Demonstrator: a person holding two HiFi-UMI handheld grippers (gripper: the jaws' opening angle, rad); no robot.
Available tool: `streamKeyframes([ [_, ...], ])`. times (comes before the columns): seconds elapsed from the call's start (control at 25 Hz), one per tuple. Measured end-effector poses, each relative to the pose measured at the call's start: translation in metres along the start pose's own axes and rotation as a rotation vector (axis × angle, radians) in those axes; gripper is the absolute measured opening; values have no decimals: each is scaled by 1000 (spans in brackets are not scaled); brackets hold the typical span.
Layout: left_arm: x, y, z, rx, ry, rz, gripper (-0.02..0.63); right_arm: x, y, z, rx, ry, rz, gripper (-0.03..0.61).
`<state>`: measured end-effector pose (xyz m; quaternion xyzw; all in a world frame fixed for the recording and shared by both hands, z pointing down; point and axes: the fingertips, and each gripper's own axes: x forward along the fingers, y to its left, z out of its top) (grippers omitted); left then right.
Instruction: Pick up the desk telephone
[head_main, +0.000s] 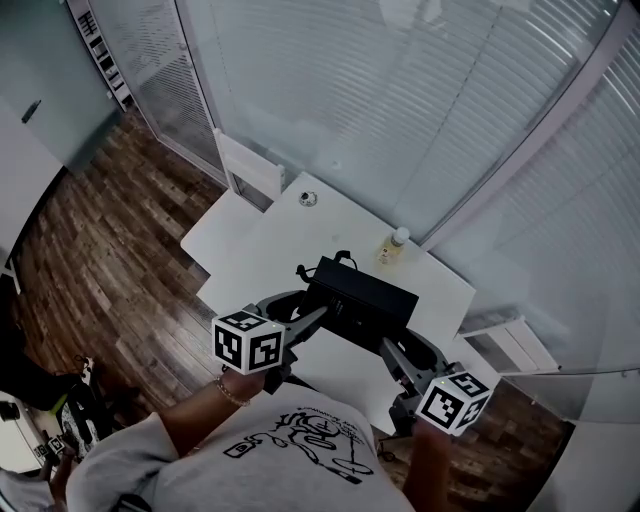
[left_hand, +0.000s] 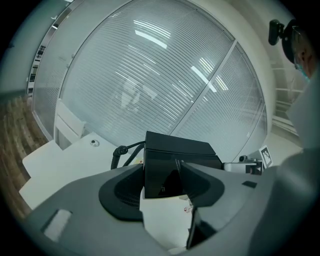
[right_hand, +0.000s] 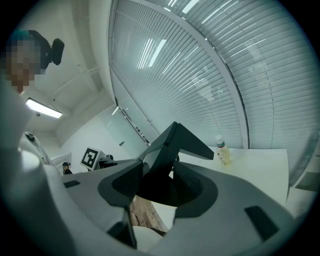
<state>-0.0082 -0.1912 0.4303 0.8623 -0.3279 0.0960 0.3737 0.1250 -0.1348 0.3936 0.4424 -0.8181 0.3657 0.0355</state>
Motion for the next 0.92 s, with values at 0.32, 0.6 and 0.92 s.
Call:
streamKeyframes([
  [0.32, 0, -1, -1, -3, 6, -1, 227, -2, 0, -1, 13, 5, -8, 186],
  [0.6, -2, 0, -5, -5, 4, 4, 227, -1, 1, -4, 13, 3, -3, 185],
  [0.92, -2, -2, -6, 12, 3, 13, 227, -2, -2, -5, 14, -5, 12, 184],
])
